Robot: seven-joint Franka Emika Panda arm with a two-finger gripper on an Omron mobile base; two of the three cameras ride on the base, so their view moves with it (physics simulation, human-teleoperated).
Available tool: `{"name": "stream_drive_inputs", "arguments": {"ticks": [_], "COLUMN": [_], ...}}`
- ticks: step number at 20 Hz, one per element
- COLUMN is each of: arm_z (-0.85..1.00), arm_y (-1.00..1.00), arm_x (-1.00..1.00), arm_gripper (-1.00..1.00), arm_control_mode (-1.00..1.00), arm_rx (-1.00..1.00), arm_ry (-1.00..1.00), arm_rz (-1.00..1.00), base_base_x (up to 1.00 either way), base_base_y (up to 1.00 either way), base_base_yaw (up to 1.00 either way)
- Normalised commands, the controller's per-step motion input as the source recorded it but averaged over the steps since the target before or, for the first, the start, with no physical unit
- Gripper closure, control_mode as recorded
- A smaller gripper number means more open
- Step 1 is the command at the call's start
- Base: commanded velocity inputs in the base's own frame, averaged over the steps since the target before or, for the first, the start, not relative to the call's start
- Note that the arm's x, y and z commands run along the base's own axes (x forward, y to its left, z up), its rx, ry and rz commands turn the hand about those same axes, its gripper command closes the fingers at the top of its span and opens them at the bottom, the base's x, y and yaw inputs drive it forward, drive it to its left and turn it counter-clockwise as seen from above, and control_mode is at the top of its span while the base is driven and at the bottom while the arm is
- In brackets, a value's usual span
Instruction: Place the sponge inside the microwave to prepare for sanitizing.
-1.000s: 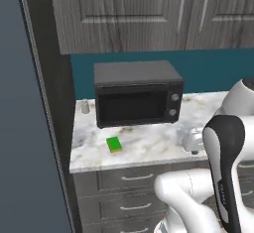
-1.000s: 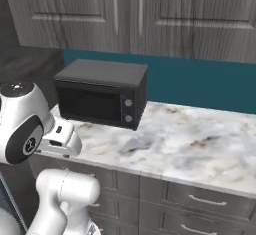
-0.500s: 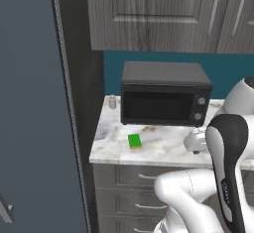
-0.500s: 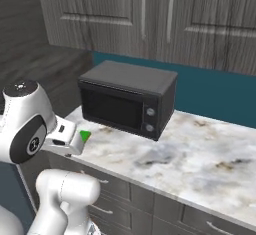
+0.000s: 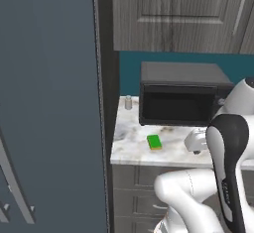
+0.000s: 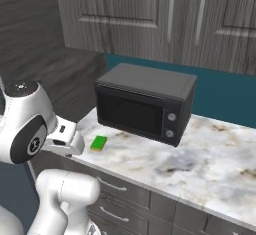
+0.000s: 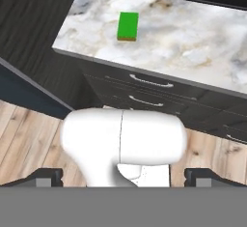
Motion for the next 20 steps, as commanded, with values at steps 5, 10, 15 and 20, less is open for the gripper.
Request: {"name": "stream_drive_inputs", "arguments": {"ticks": [5, 10, 15, 20], "arm_z": [0.0, 0.0, -0.01, -0.05], "arm_y": [0.0, 0.0, 0.16, 0.03], "arm_x": [0.0, 0.0, 0.39, 0.6], "arm_gripper": [-1.0, -1.0, -1.0, -1.0], "arm_control_mode": [1.0, -1.0, -1.0, -1.0], "arm_rx": [0.0, 0.0, 0.0, 0.0], "arm_ry": [0.0, 0.0, 0.0, -0.03], "arm_rz": [0.0, 0.0, -0.03, 0.0], "base_base_x": [0.0, 0.0, 0.0, 0.0], "base_base_y": [0.19, 0.0, 0.0, 0.0], "base_base_yaw": [-0.03, 0.0, 0.0, 0.0]}}
